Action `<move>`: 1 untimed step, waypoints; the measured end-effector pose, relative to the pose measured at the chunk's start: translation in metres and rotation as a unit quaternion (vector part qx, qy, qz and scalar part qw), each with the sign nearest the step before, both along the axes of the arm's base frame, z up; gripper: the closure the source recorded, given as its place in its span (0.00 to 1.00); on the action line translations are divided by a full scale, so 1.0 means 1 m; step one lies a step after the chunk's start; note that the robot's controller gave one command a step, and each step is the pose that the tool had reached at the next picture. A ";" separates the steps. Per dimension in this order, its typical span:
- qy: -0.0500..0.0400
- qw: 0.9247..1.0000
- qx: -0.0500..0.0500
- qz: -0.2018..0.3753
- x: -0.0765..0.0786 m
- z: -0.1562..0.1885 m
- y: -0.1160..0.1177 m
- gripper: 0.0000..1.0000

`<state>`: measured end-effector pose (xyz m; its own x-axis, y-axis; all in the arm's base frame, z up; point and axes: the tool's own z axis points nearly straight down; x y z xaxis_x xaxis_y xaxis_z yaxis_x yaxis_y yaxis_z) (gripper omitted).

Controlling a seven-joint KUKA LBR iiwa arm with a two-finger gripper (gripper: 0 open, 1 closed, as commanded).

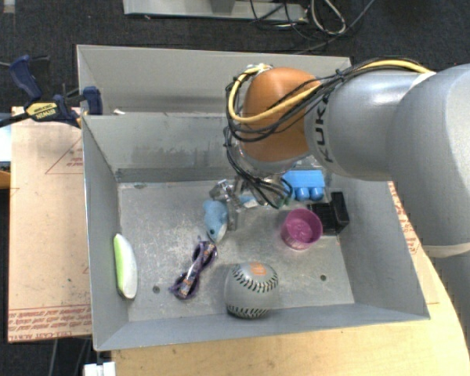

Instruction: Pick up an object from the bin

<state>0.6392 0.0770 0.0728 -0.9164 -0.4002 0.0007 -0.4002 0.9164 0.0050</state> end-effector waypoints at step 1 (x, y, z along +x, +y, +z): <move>0.004 1.000 0.000 -0.001 -0.002 0.018 0.000 1.00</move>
Offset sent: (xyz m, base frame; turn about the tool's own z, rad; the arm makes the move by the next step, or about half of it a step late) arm -0.0020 0.0000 0.0094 0.0005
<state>0.6367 0.0770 0.0911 -0.9168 -0.3992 0.0081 -0.3992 0.9168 0.0080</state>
